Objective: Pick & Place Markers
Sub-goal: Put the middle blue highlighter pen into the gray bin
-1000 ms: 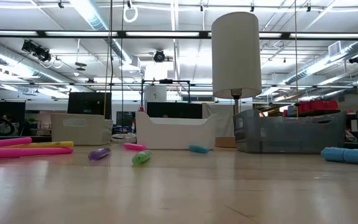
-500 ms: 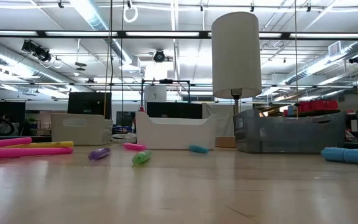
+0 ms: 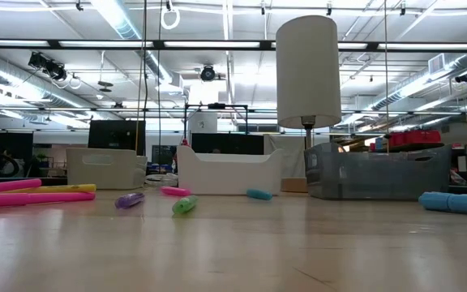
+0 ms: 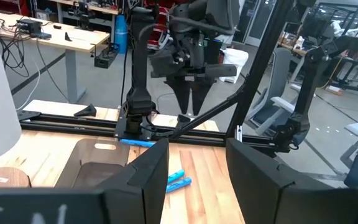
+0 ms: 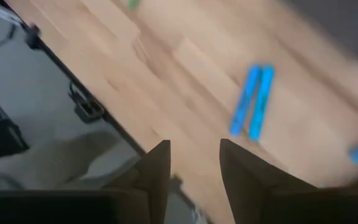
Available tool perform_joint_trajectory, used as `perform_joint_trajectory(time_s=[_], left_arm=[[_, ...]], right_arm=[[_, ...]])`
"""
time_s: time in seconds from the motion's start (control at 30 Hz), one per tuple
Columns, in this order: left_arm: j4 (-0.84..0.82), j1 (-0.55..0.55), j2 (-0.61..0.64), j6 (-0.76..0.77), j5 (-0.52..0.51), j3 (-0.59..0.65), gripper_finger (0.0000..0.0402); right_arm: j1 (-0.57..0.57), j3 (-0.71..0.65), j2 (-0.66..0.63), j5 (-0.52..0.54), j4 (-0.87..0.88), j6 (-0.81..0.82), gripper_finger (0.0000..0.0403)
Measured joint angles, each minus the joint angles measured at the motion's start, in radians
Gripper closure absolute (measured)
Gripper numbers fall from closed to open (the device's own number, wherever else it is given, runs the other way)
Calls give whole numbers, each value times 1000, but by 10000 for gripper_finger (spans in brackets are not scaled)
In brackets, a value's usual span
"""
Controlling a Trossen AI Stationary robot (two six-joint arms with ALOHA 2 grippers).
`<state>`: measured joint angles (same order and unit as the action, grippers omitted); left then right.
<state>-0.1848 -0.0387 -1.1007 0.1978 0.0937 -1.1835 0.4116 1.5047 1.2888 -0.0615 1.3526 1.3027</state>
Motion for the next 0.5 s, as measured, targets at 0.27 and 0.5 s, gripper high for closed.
perform_joint_trajectory(time_s=[0.27,0.5], left_arm=[[0,0,0,0,0,0,236],[0,0,0,0,0,0,236]], right_arm=[[34,0,0,-85,111,95,264],[67,0,0,-87,143,158,264]])
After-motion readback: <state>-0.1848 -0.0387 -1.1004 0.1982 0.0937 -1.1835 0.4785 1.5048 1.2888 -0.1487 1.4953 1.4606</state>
